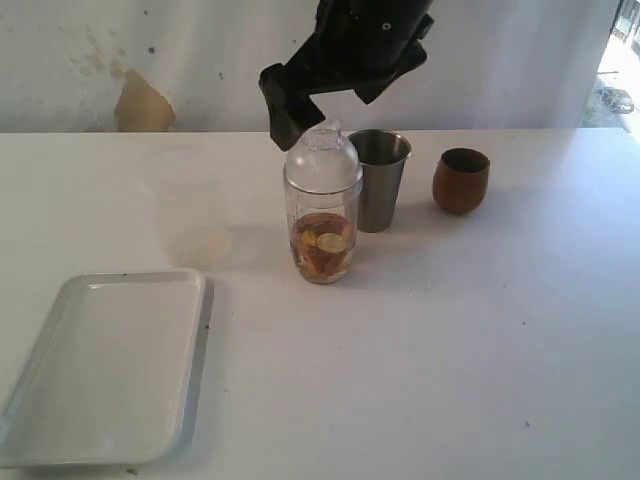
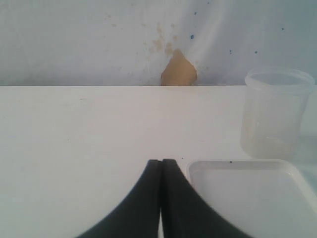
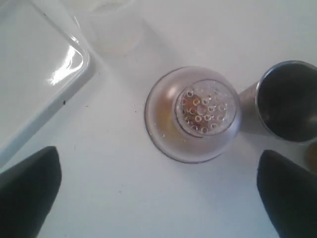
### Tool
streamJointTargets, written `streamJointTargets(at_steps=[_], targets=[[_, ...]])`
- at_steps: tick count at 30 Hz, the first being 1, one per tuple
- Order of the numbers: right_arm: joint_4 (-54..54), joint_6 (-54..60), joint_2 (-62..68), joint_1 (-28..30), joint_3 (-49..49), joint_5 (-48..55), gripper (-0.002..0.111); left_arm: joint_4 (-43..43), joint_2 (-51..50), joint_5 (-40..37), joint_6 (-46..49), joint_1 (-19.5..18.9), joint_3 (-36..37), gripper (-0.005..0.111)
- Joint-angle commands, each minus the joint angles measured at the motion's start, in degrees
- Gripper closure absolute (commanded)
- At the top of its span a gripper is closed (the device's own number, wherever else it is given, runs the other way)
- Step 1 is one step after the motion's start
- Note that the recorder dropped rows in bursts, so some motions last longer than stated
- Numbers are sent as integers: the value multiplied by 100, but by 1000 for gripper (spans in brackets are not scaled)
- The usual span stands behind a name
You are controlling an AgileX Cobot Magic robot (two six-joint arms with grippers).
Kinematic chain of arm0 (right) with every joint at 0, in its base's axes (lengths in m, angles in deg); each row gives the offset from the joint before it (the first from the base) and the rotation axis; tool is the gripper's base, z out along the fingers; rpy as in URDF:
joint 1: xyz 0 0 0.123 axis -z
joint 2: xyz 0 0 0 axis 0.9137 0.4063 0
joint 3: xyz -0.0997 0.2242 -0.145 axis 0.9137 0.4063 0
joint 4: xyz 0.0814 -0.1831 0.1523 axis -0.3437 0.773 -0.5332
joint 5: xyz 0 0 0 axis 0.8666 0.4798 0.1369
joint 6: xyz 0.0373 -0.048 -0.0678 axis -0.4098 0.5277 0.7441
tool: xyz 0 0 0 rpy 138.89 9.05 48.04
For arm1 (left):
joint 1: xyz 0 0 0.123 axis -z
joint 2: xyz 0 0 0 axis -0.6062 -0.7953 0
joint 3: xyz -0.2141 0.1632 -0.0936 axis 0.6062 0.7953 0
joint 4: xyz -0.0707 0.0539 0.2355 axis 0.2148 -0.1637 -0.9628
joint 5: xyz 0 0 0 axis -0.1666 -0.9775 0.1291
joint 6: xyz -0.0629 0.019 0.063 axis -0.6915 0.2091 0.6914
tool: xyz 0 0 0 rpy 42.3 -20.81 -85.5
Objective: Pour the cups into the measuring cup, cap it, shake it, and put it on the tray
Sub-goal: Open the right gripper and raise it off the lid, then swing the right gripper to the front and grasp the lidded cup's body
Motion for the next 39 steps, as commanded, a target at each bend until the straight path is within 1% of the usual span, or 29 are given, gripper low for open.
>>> streamJointTargets(at_steps=[1, 5, 8, 9, 14, 18, 19, 21, 27, 31, 34, 39], targets=[[-19, -158, -114, 6, -2, -705, 3, -8, 28, -10, 0, 23, 28, 107], [-335, 124, -361, 6, 267, -1431, 3, -8, 28, -10, 0, 23, 28, 107], [-367, 191, -703, 6, 965, -2347, 3, -8, 28, -10, 0, 23, 28, 107], [-367, 208, -891, 6, 1359, -2787, 3, -8, 28, -10, 0, 23, 28, 107], [-551, 387, -1730, 6, 3058, -4337, 3, -8, 28, -10, 0, 23, 28, 107], [-749, 543, -2323, -92, 4647, -5956, 3, -8, 28, -10, 0, 23, 28, 107], [-764, 571, -2410, -135, 4859, -6294, 3, -8, 28, -10, 0, 23, 28, 107], [-776, 571, -2498, -235, 5567, -7075, 3, -8, 28, -10, 0, 23, 28, 107], [-766, 360, -2239, -565, 6926, -9097, 3, -8, 28, -10, 0, 23, 28, 107], [-751, 79, -1813, -620, 7409, -10342, 3, -8, 28, -10, 0, 23, 28, 107], [-672, -143, -1366, -620, 7477, -10706, 3, -8, 28, -10, 0, 23, 28, 107], [-4, -173, -726, -620, 7463, -11285, 3, -8, 28, -10, 0, 23, 28, 107]])
